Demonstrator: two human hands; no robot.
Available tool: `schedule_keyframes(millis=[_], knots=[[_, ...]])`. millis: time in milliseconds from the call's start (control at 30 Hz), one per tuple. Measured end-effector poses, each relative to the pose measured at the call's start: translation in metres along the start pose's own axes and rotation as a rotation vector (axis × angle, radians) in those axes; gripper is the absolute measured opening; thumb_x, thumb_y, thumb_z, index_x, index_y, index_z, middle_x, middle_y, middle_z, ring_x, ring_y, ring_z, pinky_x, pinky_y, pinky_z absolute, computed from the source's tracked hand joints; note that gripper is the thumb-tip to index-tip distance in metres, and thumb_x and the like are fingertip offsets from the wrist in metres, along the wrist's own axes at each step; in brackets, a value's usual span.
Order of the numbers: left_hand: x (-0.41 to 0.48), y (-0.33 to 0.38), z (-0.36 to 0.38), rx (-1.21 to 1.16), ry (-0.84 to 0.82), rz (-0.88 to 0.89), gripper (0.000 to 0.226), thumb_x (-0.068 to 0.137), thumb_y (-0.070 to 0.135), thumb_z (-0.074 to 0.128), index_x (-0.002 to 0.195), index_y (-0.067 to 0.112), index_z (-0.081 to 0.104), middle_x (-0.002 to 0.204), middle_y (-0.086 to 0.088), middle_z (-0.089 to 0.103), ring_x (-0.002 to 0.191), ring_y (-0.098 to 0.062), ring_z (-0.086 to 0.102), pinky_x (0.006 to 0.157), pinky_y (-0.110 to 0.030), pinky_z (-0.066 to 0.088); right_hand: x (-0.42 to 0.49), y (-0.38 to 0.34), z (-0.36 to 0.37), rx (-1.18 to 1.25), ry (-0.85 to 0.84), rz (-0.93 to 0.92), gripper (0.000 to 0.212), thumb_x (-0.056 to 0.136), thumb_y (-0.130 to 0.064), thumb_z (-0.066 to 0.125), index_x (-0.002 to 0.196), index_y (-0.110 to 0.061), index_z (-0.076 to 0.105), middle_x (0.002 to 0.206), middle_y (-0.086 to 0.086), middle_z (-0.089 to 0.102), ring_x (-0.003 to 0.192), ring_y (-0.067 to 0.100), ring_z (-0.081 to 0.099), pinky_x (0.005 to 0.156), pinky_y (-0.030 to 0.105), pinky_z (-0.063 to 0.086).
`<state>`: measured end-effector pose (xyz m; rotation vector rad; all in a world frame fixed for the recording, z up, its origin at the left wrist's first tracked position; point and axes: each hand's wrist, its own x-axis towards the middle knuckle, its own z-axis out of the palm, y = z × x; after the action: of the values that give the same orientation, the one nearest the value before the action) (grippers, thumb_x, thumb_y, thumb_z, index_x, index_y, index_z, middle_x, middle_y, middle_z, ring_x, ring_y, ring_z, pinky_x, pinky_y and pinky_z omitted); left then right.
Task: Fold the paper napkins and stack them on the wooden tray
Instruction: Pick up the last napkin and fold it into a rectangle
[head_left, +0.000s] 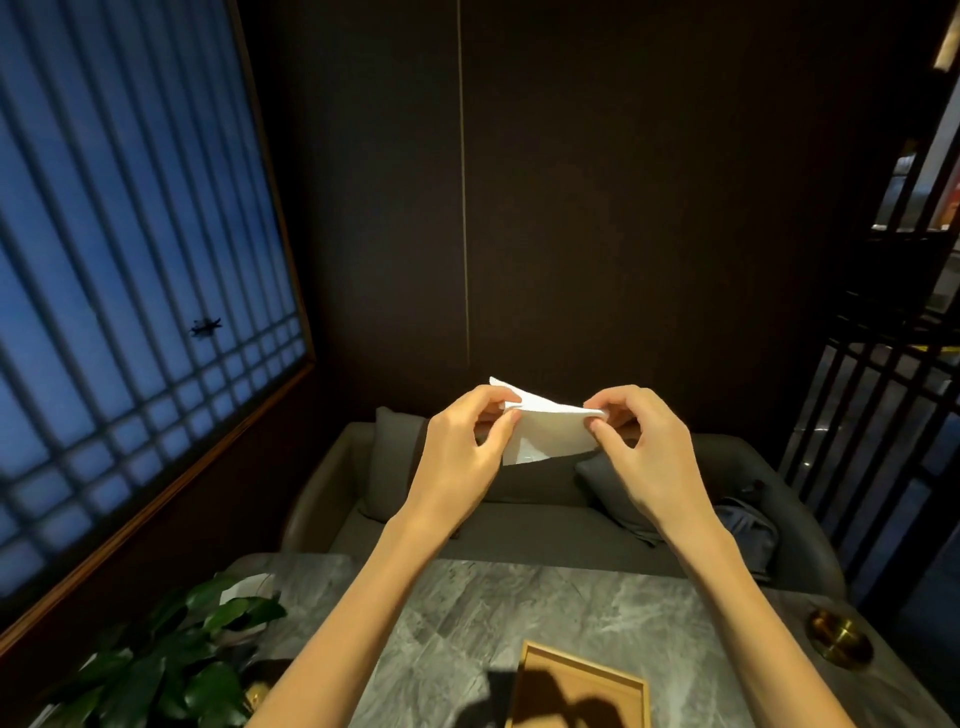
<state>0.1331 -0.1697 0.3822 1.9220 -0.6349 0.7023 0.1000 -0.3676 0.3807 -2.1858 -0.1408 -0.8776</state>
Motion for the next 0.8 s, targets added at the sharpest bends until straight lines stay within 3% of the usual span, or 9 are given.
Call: schedule_keyframes(millis=[100, 167, 233, 333, 467, 533, 633, 700, 800], knots=[[-0.006, 0.002, 0.005, 0.063, 0.096, 0.080, 0.016, 0.097, 0.012, 0.066, 0.113, 0.011, 0.069, 0.109, -0.003, 0.071, 0.092, -0.002, 0.063, 0.077, 0.001, 0.048, -0.003, -0.003, 0.007, 0.098, -0.050, 0.229, 0.025, 0.096, -0.031, 0.061, 0.121, -0.031, 0.056, 0.087, -0.005, 0.067, 0.079, 0.008, 0.065, 0.074, 0.029, 0.056], [-0.013, 0.001, 0.010, 0.135, 0.105, 0.229, 0.016, 0.096, 0.006, 0.065, 0.112, 0.006, 0.068, 0.107, -0.008, 0.069, 0.096, -0.005, 0.060, 0.083, -0.008, 0.049, -0.004, -0.010, 0.009, 0.547, -0.207, 0.491, 0.044, 0.099, -0.038, 0.057, 0.139, -0.028, 0.045, 0.089, 0.005, 0.071, 0.074, 0.018, 0.071, 0.071, 0.037, 0.059], [-0.024, -0.003, 0.017, 0.218, 0.086, 0.390, 0.019, 0.095, 0.005, 0.064, 0.112, 0.001, 0.068, 0.107, -0.013, 0.070, 0.101, -0.017, 0.063, 0.089, -0.021, 0.052, -0.006, -0.017, 0.009, 0.913, -0.273, 0.620, 0.053, 0.094, -0.050, 0.058, 0.142, -0.032, 0.041, 0.111, 0.011, 0.071, 0.087, 0.024, 0.077, 0.071, 0.035, 0.063], [-0.036, -0.008, 0.028, 0.213, 0.040, 0.489, 0.030, 0.094, 0.009, 0.065, 0.122, 0.001, 0.065, 0.120, -0.017, 0.068, 0.116, -0.023, 0.062, 0.103, -0.031, 0.052, -0.008, -0.018, 0.012, 1.049, -0.204, 0.610, 0.079, 0.078, -0.046, 0.076, 0.147, -0.039, 0.037, 0.139, 0.007, 0.056, 0.106, 0.025, 0.074, 0.080, 0.034, 0.062], [-0.051, 0.002, 0.031, -0.048, -0.024, 0.230, 0.040, 0.094, 0.014, 0.067, 0.132, 0.022, 0.055, 0.140, 0.006, 0.057, 0.136, -0.012, 0.050, 0.117, -0.030, 0.039, -0.005, -0.015, 0.014, 0.979, -0.034, 0.506, 0.080, 0.087, -0.019, 0.075, 0.150, -0.042, 0.030, 0.140, 0.005, 0.057, 0.115, 0.021, 0.068, 0.078, 0.027, 0.062], [-0.054, 0.007, 0.025, -0.316, 0.000, -0.012, 0.039, 0.094, 0.022, 0.065, 0.129, 0.031, 0.049, 0.131, 0.013, 0.060, 0.129, -0.014, 0.056, 0.111, -0.028, 0.045, -0.002, -0.011, 0.012, 0.880, 0.006, 0.430, 0.083, 0.088, -0.015, 0.074, 0.151, -0.042, 0.027, 0.135, 0.000, 0.060, 0.114, 0.017, 0.067, 0.077, 0.024, 0.062], [-0.039, 0.014, 0.010, -0.601, -0.053, -0.347, 0.048, 0.088, 0.052, 0.062, 0.129, 0.032, 0.044, 0.116, 0.010, 0.072, 0.115, -0.007, 0.066, 0.095, -0.021, 0.054, -0.001, -0.008, 0.009, 0.778, -0.047, 0.317, 0.084, 0.088, -0.014, 0.074, 0.150, -0.044, 0.027, 0.126, -0.011, 0.064, 0.110, 0.005, 0.069, 0.077, 0.021, 0.060], [-0.023, 0.018, 0.002, -0.571, -0.103, -0.475, 0.058, 0.087, 0.065, 0.061, 0.131, 0.029, 0.049, 0.107, 0.010, 0.076, 0.102, -0.004, 0.071, 0.082, -0.022, 0.056, 0.001, -0.009, 0.008, 0.688, -0.106, 0.251, 0.080, 0.087, -0.015, 0.075, 0.148, -0.043, 0.031, 0.125, -0.017, 0.062, 0.111, 0.001, 0.067, 0.078, 0.018, 0.059], [-0.007, 0.020, -0.005, -0.513, -0.175, -0.533, 0.052, 0.085, 0.059, 0.065, 0.125, 0.026, 0.058, 0.099, 0.008, 0.076, 0.089, -0.006, 0.074, 0.074, -0.021, 0.058, 0.002, -0.012, 0.009, 0.636, -0.175, 0.190, 0.075, 0.087, -0.014, 0.074, 0.146, -0.040, 0.036, 0.136, -0.008, 0.059, 0.119, 0.011, 0.065, 0.090, 0.026, 0.059]])
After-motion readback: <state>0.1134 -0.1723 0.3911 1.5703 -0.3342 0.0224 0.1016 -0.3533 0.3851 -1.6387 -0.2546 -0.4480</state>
